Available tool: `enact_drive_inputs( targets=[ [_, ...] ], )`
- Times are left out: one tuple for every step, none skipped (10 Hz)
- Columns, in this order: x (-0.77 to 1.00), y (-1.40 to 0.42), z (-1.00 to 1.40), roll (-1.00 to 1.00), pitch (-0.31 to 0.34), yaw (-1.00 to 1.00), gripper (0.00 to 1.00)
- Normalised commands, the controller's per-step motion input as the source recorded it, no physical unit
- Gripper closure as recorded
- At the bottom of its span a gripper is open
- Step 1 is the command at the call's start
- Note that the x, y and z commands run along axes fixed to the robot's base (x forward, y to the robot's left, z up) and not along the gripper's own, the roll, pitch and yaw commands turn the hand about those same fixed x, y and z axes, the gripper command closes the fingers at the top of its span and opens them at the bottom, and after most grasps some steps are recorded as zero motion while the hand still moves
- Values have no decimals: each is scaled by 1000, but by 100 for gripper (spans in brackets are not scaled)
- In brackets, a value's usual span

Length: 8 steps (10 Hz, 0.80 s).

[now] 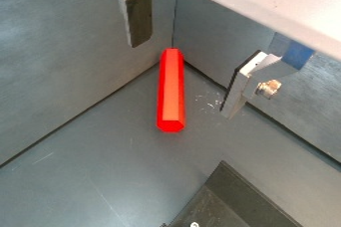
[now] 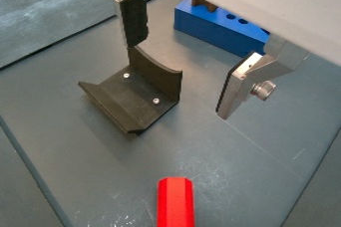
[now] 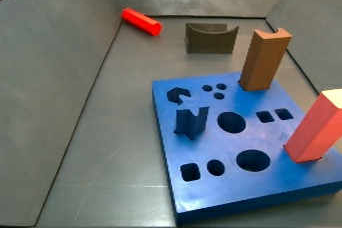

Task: Pick up the hexagon object. Move up. Place the hexagon object on the fixture. Regrasp the hexagon object. Move to above the board. Insert the hexagon object.
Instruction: Pick up the hexagon object.

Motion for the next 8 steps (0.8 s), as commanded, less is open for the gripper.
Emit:
enact_drive_inputs(
  targets=[
    [0, 217, -503, 33, -40, 454, 0],
    [-71, 143, -857, -29, -111, 1000, 0],
    [-60, 66, -814, 0, -71, 1000, 0],
    [-91, 31, -829, 0, -77, 1000, 0],
    [-126, 34, -860, 0, -103, 1000, 0],
    [-177, 11, -937, 21, -123, 1000, 0],
    [-177, 100, -991, 96, -156, 917, 0],
    [-194, 134, -980, 86, -159, 889, 0]
  ],
)
